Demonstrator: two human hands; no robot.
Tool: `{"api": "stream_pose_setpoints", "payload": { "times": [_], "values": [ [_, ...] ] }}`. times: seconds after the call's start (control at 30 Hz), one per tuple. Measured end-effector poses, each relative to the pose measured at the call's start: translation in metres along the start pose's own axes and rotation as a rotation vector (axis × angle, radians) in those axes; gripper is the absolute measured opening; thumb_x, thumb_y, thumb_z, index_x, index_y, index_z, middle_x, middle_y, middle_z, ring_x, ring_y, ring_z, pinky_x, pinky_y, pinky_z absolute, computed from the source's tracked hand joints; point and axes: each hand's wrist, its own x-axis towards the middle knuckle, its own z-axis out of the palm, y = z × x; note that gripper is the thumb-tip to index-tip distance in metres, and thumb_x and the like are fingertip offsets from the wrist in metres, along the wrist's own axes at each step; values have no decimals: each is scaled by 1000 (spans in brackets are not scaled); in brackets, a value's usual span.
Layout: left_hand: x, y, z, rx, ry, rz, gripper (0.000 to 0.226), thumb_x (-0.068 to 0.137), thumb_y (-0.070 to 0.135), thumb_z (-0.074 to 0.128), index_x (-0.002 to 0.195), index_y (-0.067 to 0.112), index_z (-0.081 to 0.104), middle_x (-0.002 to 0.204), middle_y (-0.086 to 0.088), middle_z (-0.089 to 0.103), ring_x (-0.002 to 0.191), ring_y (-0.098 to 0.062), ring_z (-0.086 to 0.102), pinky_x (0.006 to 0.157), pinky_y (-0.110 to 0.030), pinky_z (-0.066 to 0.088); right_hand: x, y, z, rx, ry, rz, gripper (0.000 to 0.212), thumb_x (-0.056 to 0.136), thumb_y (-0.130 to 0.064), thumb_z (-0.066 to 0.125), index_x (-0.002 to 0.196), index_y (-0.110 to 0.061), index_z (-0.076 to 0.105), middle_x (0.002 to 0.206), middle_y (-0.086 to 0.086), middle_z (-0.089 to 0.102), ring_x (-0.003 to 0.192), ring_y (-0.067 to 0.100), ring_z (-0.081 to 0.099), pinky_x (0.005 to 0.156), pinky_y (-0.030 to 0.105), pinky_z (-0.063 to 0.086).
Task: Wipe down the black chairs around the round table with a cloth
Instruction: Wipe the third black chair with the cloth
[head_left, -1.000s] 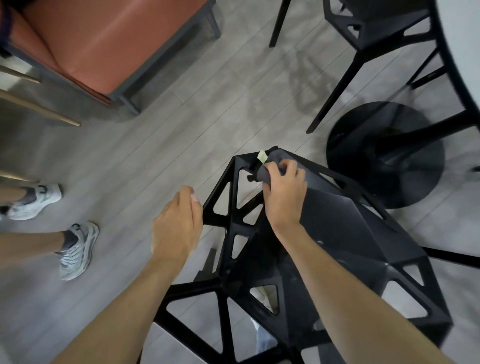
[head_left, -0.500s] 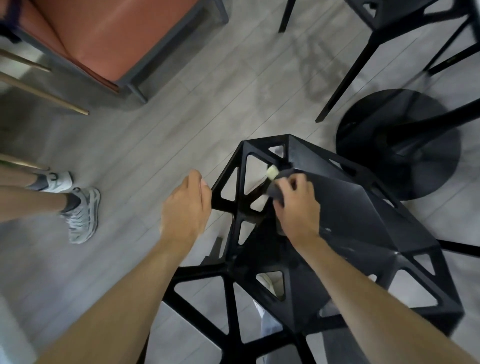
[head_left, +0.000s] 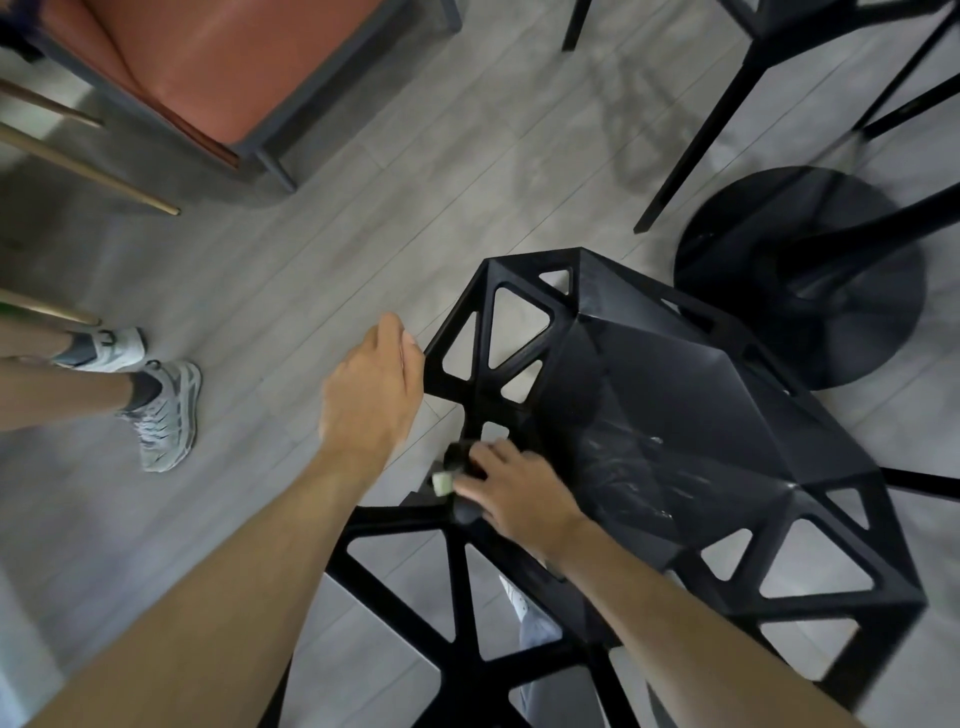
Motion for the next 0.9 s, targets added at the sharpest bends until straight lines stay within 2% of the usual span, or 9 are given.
{"api": "stream_pose_setpoints", "payload": {
  "times": [0.1, 0.17, 0.23, 0.37, 0.43, 0.5, 0.67, 0.8, 0.9],
  "values": [
    [0, -1, 1, 2, 1, 4, 33, 109, 36, 18, 96, 13, 38, 76, -6, 52, 60, -31, 51, 53, -43, 45, 12, 8, -16, 61, 187, 496, 49, 76, -24, 82, 115, -29, 52, 115, 6, 53, 100, 28, 54, 64, 39, 57],
    [0, -2, 2, 2, 11, 14, 34, 109, 35, 18, 95, 13, 39, 75, -5, 52, 59, -29, 50, 53, -43, 44, 14, 2, -14, 125, 241, 657, 40, 79, -23, 80, 113, -26, 58, 116, 4, 52, 103, 26, 52, 71, 39, 58],
    [0, -3, 3, 8, 19, 23, 32, 109, 34, 19, 96, 13, 39, 74, -4, 51, 57, -28, 50, 52, -40, 41, 6, -10, -4, 144, 195, 532, 42, 77, -25, 81, 113, -28, 59, 118, 3, 52, 104, 26, 54, 76, 38, 55],
    [0, -4, 3, 7, 28, 29, 33, 110, 33, 19, 96, 13, 41, 72, -4, 51, 56, -26, 49, 51, -35, 36, -25, -15, 11, 71, -70, -9, 53, 74, -27, 82, 119, -33, 55, 121, 2, 53, 105, 26, 55, 82, 41, 52],
    [0, -4, 3, 6, 29, 34, 33, 110, 33, 20, 95, 13, 41, 71, -5, 51, 54, -24, 48, 50, -33, 33, -26, -7, 7, -8, -95, -105, 51, 76, -22, 79, 120, -33, 57, 121, 3, 53, 104, 27, 54, 81, 43, 53],
    [1, -4, 3, 13, 24, 27, 32, 110, 33, 20, 95, 14, 40, 71, -5, 52, 54, -24, 47, 50, -33, 33, -15, 4, -2, -37, -19, -7, 42, 79, -20, 74, 116, -31, 58, 119, 4, 54, 102, 28, 55, 77, 43, 54],
    [1, -3, 2, 13, 21, 12, 25, 110, 30, 24, 91, 18, 35, 67, 0, 48, 48, -9, 35, 45, -23, 19, 24, 59, -45, 37, 197, 472, 37, 81, -21, 79, 114, -25, 61, 117, 4, 52, 103, 26, 53, 80, 40, 57],
    [1, -5, 5, 2, 12, 2, 25, 111, 30, 24, 91, 19, 35, 68, -1, 49, 49, -16, 40, 46, -27, 24, 56, 89, -86, 157, 374, 604, 44, 83, -20, 82, 122, -20, 62, 123, 1, 50, 112, 21, 51, 88, 36, 56],
    [1, -7, 7, 17, 3, 1, 27, 111, 29, 24, 92, 17, 38, 66, -1, 50, 48, -16, 41, 46, -26, 23, 90, 105, -112, 249, 586, 552, 41, 86, -12, 77, 125, -16, 64, 124, 3, 54, 114, 22, 53, 94, 34, 53]
  ]
}}
